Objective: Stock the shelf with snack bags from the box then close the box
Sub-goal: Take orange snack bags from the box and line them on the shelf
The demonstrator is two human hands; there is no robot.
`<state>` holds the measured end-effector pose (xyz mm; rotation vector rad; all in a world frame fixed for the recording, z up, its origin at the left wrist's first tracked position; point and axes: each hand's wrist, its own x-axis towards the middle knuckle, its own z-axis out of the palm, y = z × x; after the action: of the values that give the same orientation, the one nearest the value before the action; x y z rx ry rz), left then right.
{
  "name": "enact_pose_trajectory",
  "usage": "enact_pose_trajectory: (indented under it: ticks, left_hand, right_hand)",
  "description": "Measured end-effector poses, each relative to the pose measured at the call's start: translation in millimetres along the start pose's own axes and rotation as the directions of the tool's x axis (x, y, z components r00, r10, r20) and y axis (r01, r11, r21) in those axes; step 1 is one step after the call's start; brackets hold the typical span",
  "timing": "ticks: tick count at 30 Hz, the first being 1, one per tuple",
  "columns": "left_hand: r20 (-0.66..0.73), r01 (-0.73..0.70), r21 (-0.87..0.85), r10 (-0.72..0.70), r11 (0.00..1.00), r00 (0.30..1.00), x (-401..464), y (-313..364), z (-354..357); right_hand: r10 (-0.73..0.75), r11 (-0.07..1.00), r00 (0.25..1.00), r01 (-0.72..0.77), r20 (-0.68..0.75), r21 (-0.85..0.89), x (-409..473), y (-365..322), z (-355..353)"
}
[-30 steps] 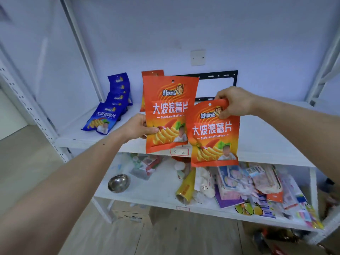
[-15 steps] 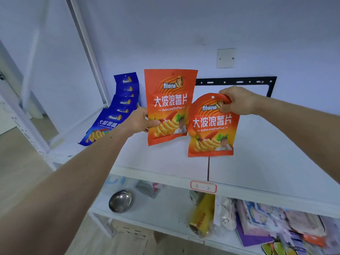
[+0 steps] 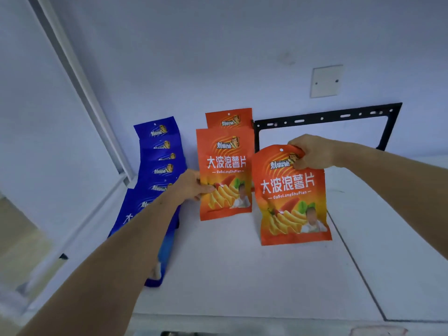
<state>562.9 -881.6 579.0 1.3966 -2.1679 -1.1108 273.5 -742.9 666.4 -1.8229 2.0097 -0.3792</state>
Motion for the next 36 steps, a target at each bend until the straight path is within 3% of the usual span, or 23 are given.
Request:
enact_pose_trajectory:
  ticks: [9, 20, 28, 36]
  left_hand:
    - [0.122, 0.047, -0.088, -0.036, 0.995, 0.992, 60, -20, 7]
    - [-0.037, 0.033, 0.006, -0.032, 0.999, 0.999, 104, -12, 24]
    - [0.000, 0.134, 0.132, -0.135, 0.982, 0.991, 98, -21, 7]
    - [0.297, 0.093, 0.387, -0.220, 0.918, 0.929, 70, -6, -17]
  right_hand:
    - [0.093, 0.994, 0.995, -0.090, 0.038, -0.069, 56, -11, 20]
    - [0.124, 0.989, 0.987, -0.114, 0.105, -0.094, 85, -12, 25]
    - [0.126, 0.991, 0.985, -0.119, 0.120, -0.061, 103, -18, 31]
    - [0.099, 0.994, 0.993, -0.096, 0.060, -0.049, 147, -31, 66]
